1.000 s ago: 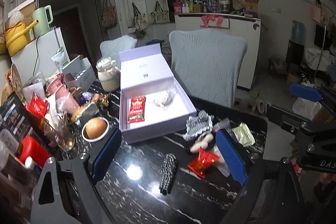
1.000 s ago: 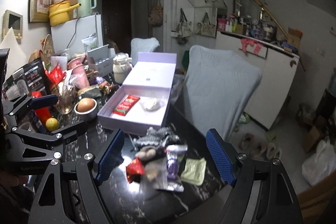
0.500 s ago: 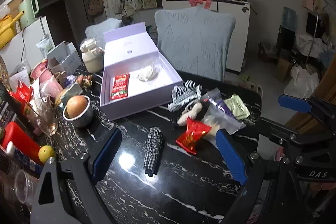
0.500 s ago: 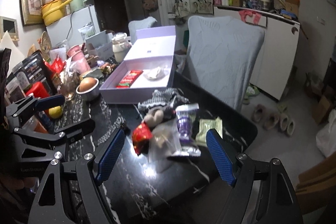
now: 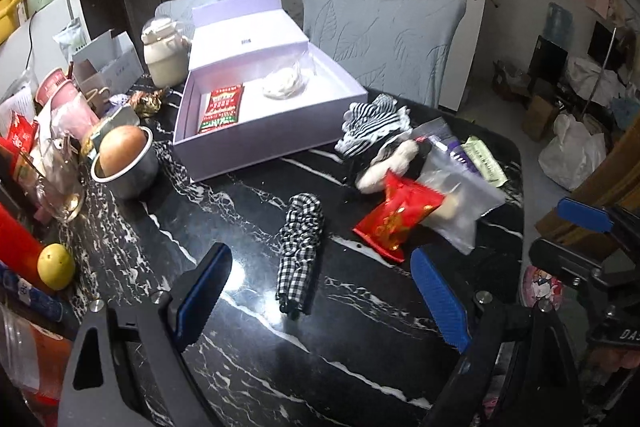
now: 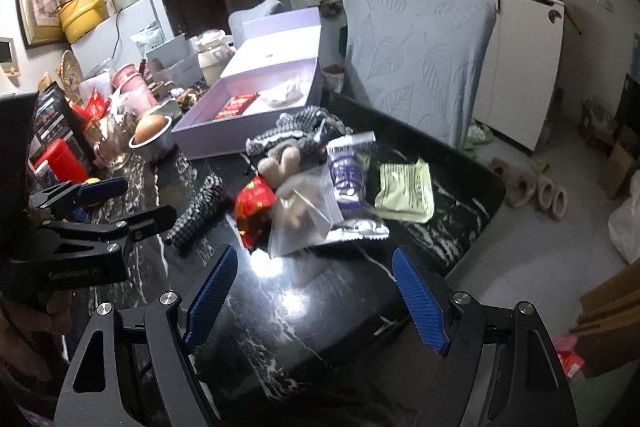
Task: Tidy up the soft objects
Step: 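Grasp the black-and-white gingham scrunchie with the left gripper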
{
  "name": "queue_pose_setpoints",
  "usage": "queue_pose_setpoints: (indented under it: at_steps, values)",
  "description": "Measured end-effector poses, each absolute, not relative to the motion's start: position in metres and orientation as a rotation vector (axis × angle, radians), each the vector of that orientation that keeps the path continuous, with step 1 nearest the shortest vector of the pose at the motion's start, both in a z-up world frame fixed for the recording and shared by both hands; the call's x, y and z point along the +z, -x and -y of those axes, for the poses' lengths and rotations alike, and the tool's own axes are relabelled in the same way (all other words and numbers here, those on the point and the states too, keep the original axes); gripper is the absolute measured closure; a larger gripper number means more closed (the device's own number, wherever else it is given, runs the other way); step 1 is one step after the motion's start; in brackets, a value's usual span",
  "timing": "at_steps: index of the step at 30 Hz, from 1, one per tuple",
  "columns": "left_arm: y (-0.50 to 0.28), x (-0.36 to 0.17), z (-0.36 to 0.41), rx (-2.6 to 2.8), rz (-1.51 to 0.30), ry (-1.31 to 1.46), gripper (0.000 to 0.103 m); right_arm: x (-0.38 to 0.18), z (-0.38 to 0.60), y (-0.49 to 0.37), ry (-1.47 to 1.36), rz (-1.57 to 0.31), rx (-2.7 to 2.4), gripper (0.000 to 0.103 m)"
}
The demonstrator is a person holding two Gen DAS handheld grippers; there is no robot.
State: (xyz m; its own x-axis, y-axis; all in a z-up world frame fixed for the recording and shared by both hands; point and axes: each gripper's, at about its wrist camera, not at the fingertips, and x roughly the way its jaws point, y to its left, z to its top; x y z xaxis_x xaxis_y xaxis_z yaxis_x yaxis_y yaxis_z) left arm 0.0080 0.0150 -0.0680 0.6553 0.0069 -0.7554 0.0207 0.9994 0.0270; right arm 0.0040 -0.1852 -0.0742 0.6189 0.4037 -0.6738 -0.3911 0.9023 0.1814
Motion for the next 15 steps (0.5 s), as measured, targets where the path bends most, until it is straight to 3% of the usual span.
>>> queue_pose_setpoints:
  at_steps: [11, 15]
  values:
    - [-0.044, -0.113, -0.033, 0.017, -0.96, 0.002, 0.021, -0.088, 0.179, -0.022, -0.023, -0.803, 0.468, 0.022]
    - [-0.052, -0.122, -0.035, 0.032, -0.978, -0.005, 0.03, -0.093, 0.177, -0.03, -0.012, -0.81, 0.464, 0.022]
